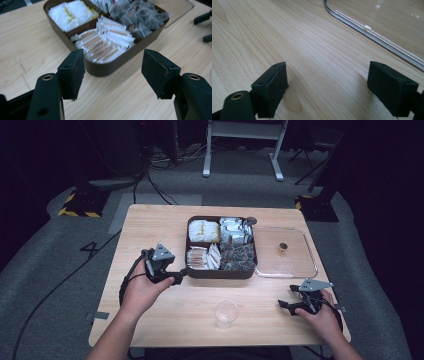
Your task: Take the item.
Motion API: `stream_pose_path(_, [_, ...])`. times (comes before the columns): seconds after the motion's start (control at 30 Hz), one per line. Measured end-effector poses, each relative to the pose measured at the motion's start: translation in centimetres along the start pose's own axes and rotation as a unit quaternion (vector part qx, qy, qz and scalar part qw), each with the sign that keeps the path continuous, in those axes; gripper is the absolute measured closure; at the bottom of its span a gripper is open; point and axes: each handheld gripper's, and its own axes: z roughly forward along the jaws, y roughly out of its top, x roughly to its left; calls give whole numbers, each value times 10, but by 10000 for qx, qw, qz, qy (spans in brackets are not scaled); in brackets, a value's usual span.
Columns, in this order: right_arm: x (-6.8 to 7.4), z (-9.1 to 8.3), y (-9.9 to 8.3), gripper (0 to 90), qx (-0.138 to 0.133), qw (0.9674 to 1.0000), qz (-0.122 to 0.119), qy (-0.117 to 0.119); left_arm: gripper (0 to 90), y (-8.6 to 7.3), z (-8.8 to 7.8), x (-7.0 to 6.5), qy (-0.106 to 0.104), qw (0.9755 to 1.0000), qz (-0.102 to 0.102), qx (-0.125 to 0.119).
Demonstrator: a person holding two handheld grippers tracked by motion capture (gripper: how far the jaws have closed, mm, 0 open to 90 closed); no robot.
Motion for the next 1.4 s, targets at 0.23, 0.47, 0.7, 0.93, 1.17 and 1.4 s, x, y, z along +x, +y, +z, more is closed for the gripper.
stream_pose_path(0.23, [0,0,0,168,-1,10000,0,0,357,24,14,1,-12,9999,112,-97])
stream_pose_path(0.47, [0,0,0,168,-4,10000,0,0,366,46,34,6,-33,9996,150,-220])
stream_pose_path(0.7, [0,0,0,169,-5,10000,-7,3,371,65,54,10,-37,9996,193,-205])
stream_pose_path(0.93, [0,0,0,170,-5,10000,-20,3,373,76,77,19,3,9995,154,-260])
stream_pose_path(1.17, [0,0,0,173,-6,10000,-22,8,379,83,105,25,-52,9997,14,-249])
stream_pose_path(1.4, [0,0,0,173,-5,10000,-23,8,383,89,129,31,3,10000,73,-46])
